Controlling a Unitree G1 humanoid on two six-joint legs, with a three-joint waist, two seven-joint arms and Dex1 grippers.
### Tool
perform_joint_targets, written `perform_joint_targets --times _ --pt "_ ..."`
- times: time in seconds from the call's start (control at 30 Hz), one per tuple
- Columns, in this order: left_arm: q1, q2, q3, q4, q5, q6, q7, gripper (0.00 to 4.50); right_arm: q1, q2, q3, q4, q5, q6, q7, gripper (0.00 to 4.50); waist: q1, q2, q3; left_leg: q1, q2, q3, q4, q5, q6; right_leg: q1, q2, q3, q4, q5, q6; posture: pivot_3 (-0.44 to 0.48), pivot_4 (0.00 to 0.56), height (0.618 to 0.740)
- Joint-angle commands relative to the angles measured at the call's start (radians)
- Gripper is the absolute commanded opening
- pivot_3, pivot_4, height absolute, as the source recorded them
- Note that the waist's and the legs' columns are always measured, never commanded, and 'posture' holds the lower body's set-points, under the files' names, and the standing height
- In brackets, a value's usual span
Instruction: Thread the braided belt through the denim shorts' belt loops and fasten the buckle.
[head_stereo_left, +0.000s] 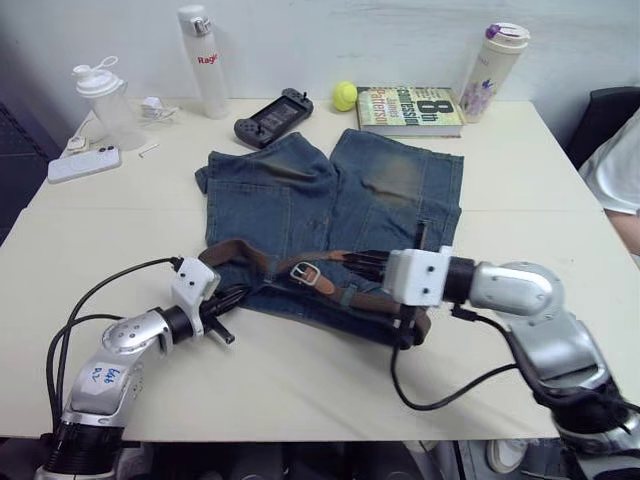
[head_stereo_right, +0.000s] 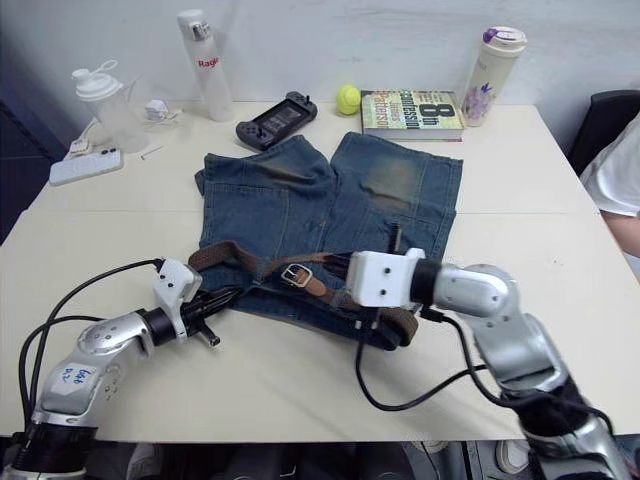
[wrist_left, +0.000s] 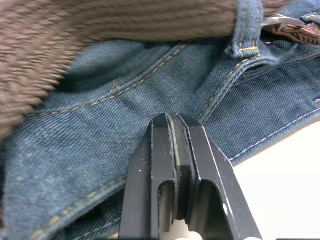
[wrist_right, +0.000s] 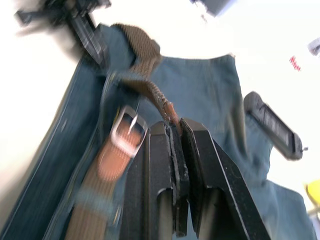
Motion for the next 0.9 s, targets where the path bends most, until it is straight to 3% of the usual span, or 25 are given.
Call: perform_joint_targets --times 0.03,0.23,0.57,0.67,0.8,0.9 --pt "0.032 -0.007 0.016 0.074 0.023 0.039 0.014 0.13 0.009 -0.046 -0.082 -0.014 0.007 -0.049 0.004 0.00 -0.002 0.001 0.000 0.001 0.000 0.000 0.000 0.000 0.000 0.000 0.000 0.000 0.000 0.000 0.000 0.000 0.150 0.740" --pt "0.044 -0.006 0.016 0.073 0.029 0.038 0.002 0.13 0.006 -0.094 -0.098 0.042 -0.046 -0.085 -0.023 0.00 -0.004 0.002 -0.001 0.002 0.000 0.000 -0.002 0.001 -0.001 0.000 0.000 0.000 0.001 0.000 0.000 0.000 0.150 0.740" --pt "0.031 -0.051 0.112 -0.004 -0.030 -0.017 0.008 0.13 -0.033 -0.005 0.016 -0.041 -0.003 -0.045 -0.023 0.00 -0.006 0.002 -0.001 0.001 0.001 0.000 -0.002 0.001 -0.001 -0.001 0.001 0.000 0.002 0.000 0.000 0.000 0.150 0.740" --pt "0.037 -0.040 0.149 -0.067 -0.073 -0.011 -0.018 0.98 -0.055 0.027 0.043 -0.049 0.003 -0.028 -0.025 0.00 -0.005 0.000 0.000 0.001 0.001 0.000 -0.002 0.001 -0.002 -0.002 0.001 0.000 0.001 0.000 0.000 0.000 0.150 0.740" --pt "0.144 -0.005 0.235 -0.317 -0.186 0.054 -0.041 2.63 -0.123 0.070 0.095 -0.016 -0.017 -0.009 -0.028 0.00 -0.008 -0.002 0.001 -0.001 0.001 0.000 -0.002 0.001 -0.001 -0.002 0.000 0.000 -0.001 0.000 0.000 0.000 0.150 0.740" --pt "0.185 0.012 0.243 -0.431 -0.192 0.063 -0.029 2.63 -0.153 0.089 0.119 -0.001 -0.038 -0.015 -0.032 0.00 -0.007 -0.003 0.002 -0.001 0.001 -0.001 -0.002 0.001 -0.001 -0.002 0.000 0.000 -0.002 0.000 0.000 0.000 0.150 0.740"
